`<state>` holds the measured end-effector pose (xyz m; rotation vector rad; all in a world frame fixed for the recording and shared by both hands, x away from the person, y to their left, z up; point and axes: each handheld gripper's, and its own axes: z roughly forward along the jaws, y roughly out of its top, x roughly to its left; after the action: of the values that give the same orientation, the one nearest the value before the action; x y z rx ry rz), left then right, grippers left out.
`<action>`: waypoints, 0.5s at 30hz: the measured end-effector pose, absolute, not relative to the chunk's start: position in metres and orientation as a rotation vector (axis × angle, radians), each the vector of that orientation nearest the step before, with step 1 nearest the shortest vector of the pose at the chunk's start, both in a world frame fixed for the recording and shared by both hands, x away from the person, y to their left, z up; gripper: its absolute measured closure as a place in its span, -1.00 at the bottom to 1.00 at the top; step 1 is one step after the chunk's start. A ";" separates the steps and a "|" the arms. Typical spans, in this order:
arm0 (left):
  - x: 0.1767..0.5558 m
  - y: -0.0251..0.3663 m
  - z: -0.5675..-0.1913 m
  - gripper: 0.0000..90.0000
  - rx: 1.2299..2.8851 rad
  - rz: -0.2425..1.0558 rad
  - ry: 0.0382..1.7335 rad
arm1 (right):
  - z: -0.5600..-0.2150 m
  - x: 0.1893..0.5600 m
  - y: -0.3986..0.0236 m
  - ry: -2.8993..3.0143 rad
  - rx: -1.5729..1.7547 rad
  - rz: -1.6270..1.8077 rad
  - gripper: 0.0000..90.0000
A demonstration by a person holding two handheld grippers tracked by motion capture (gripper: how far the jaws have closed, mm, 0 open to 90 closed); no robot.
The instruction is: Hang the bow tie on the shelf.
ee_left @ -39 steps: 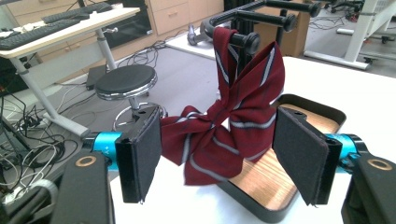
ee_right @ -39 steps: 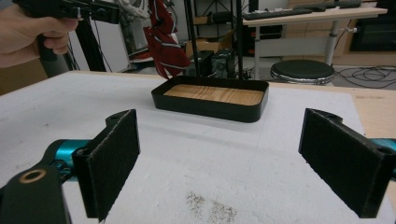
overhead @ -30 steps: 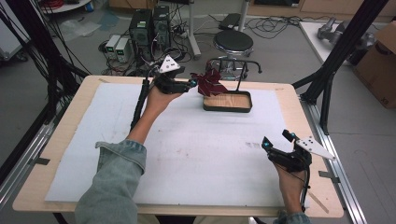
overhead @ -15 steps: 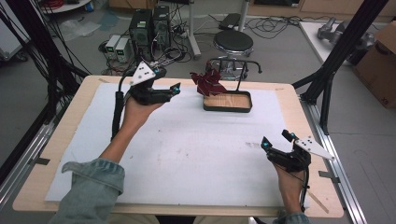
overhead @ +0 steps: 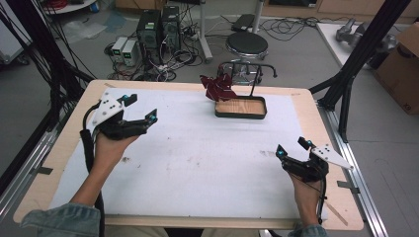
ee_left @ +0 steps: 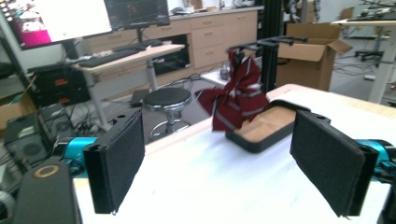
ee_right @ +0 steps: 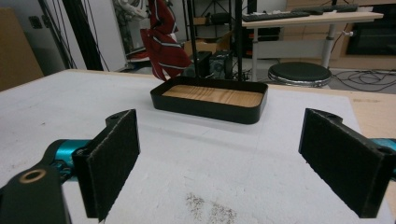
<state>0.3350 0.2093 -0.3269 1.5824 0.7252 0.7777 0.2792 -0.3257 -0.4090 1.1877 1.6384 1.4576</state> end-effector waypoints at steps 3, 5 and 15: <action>0.323 0.221 -0.336 -0.60 1.577 0.793 0.757 | -0.409 0.279 -0.325 1.639 1.187 1.456 -0.75; 0.315 0.227 -0.341 -0.60 1.579 0.806 0.774 | -0.409 0.279 -0.325 1.641 1.188 1.456 -0.75; 0.289 0.244 -0.365 -0.60 1.565 0.849 0.826 | -0.408 0.278 -0.324 1.644 1.182 1.451 -0.75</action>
<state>0.2890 0.2445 -0.3646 1.5648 0.8256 0.8487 0.2781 -0.3244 -0.4081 1.1821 1.6439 1.4508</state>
